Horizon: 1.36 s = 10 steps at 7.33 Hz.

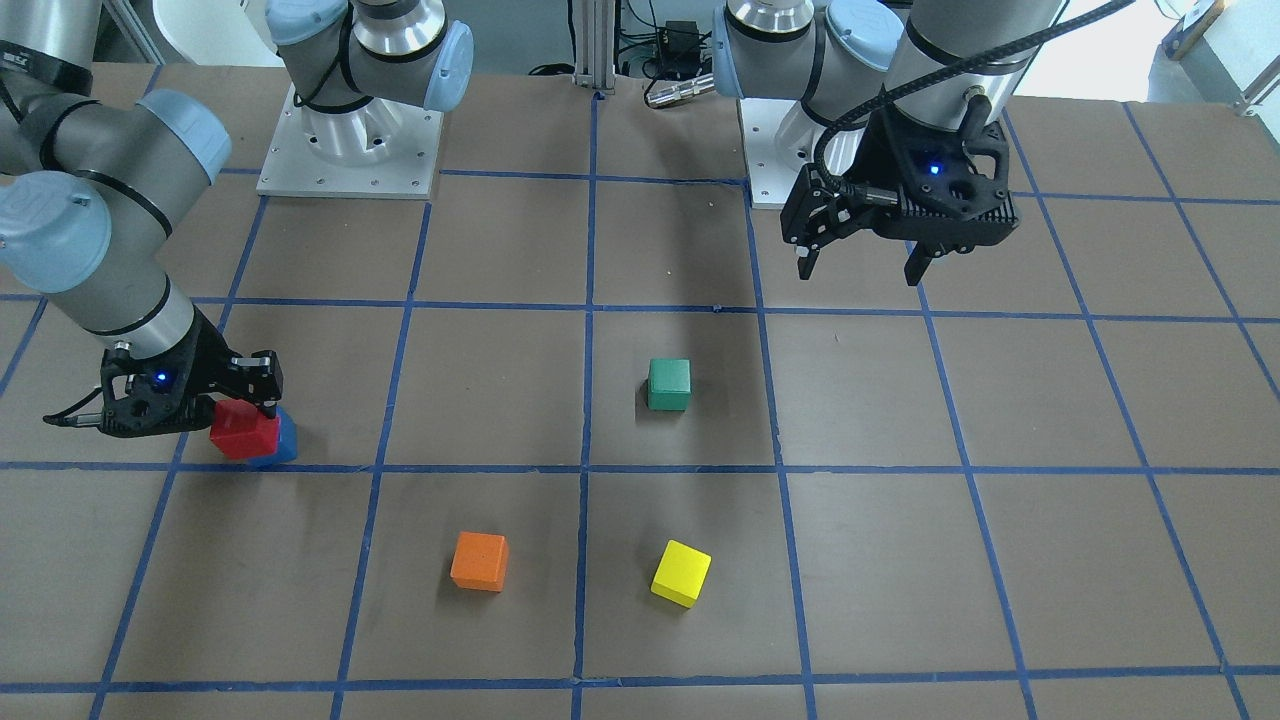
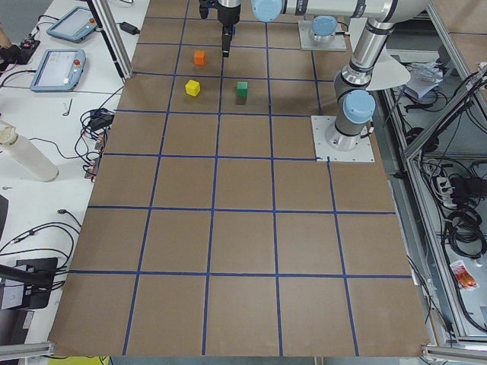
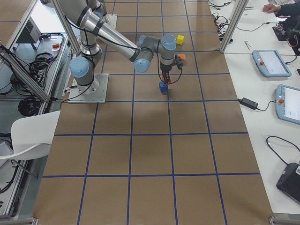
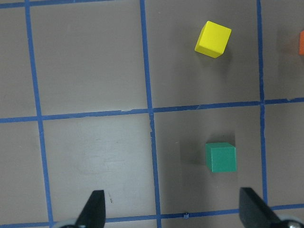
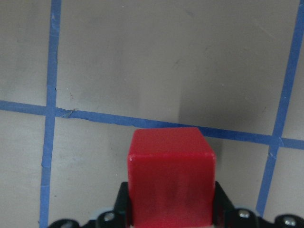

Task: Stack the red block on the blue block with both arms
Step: 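Lower the red cube onto the blue cube and open the right gripper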

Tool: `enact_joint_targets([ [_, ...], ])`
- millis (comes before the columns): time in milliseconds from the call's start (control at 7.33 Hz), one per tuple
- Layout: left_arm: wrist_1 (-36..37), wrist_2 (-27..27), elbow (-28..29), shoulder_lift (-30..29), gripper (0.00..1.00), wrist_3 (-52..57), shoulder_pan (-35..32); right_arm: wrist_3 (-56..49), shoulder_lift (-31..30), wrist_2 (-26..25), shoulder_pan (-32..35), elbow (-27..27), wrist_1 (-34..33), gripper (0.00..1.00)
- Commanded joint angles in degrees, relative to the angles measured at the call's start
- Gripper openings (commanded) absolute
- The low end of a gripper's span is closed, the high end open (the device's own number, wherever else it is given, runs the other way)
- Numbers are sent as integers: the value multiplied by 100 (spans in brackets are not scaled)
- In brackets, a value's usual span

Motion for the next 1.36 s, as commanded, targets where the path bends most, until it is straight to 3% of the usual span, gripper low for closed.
enact_joint_targets([
  [0,-17,44,2,-8,100,18,-7,7,9,-22,0,5,11,26],
  [136,-26,44,2,-17,100,18,-7,15,44,-30,0,5,11,49],
  [273,-35,53,2,9,100,18,-7,33,62,-30,0,14,46,88],
  [682,-53,62,-24,45,100,9,-7,77,36,-74,0,-12,99,100],
  [818,-44,36,-50,54,100,9,-7,103,-60,-161,0,-134,473,100],
  [1227,-44,36,-50,62,100,9,-7,679,-972,-162,26,-1231,2773,100],
])
